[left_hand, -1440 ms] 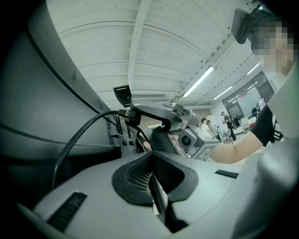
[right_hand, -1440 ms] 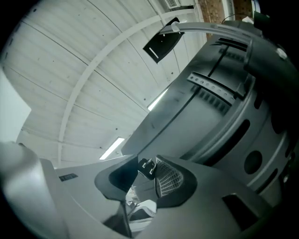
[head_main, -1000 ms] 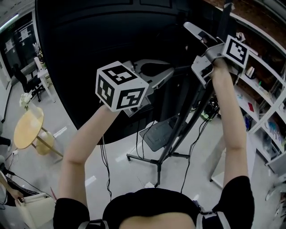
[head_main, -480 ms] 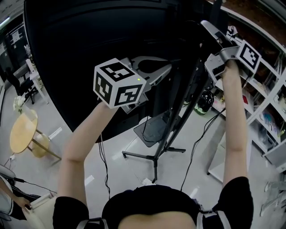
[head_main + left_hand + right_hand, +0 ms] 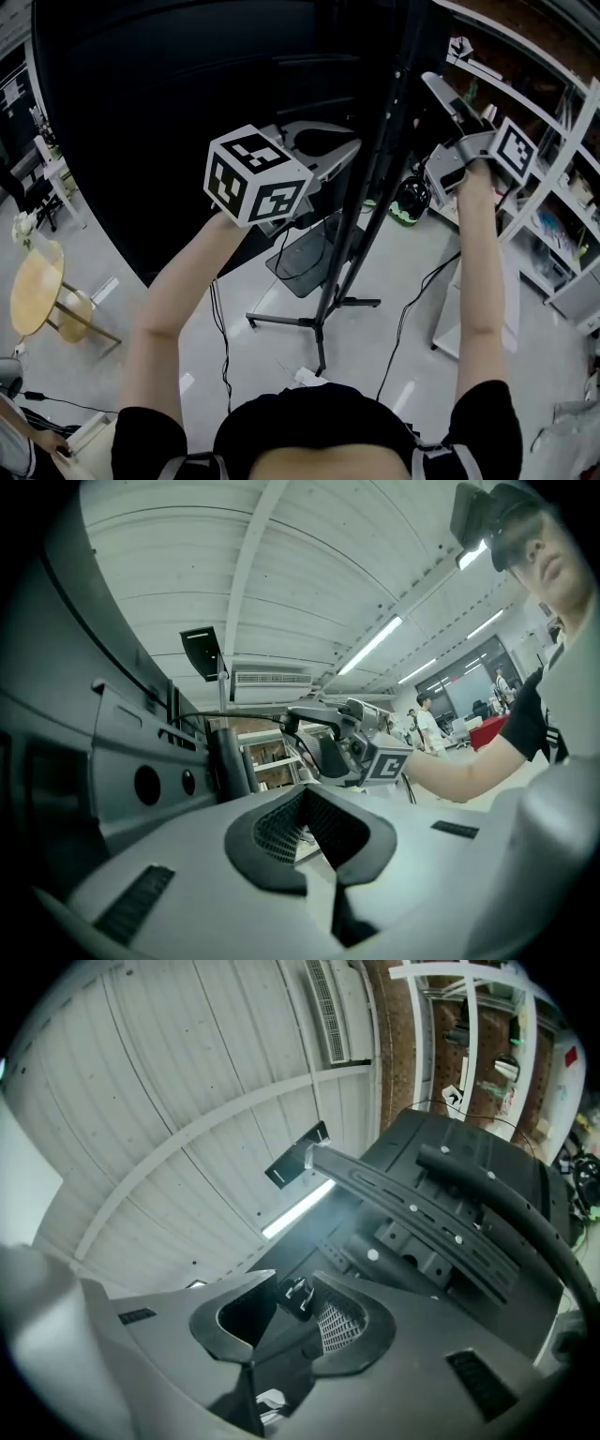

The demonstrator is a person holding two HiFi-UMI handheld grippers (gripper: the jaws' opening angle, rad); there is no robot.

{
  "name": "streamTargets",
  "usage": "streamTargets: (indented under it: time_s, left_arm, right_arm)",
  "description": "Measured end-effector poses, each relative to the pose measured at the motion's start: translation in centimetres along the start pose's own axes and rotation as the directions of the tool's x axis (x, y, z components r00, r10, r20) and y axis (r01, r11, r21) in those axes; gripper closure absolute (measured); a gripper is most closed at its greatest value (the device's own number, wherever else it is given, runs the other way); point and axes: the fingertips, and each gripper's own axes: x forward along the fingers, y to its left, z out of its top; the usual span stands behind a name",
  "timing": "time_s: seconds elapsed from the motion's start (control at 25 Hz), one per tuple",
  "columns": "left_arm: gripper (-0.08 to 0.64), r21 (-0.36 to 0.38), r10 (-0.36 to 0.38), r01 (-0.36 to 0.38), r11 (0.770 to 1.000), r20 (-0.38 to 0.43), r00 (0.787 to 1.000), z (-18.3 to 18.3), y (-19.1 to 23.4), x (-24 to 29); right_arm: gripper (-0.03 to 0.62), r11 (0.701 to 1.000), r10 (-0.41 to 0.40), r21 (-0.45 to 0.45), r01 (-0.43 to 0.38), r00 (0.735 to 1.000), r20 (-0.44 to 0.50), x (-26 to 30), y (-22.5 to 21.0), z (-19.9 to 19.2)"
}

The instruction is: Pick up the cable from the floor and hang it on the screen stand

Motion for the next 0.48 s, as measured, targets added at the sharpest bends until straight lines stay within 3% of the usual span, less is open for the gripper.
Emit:
streamTargets:
  time_s: [0.2,0.48]
  left_arm:
    - [0.554,-0.071,0.009,-0.008,0.997,0.016,1.000,-3.0,-1.7,-0.5]
    - [0.554,-0.121,0.060,-0.062,0.991,-0.015,0.998,-6.6,-3.1,-3.4]
  right_arm:
    - [0.459,0.999,0.009,0.052,-0.009,1.000,-0.009,-1.6,-0.8,-4.7]
    - [0.459,0.998,0.033,0.046,-0.032,0.999,-0.022,-1.0,-1.4,-9.7]
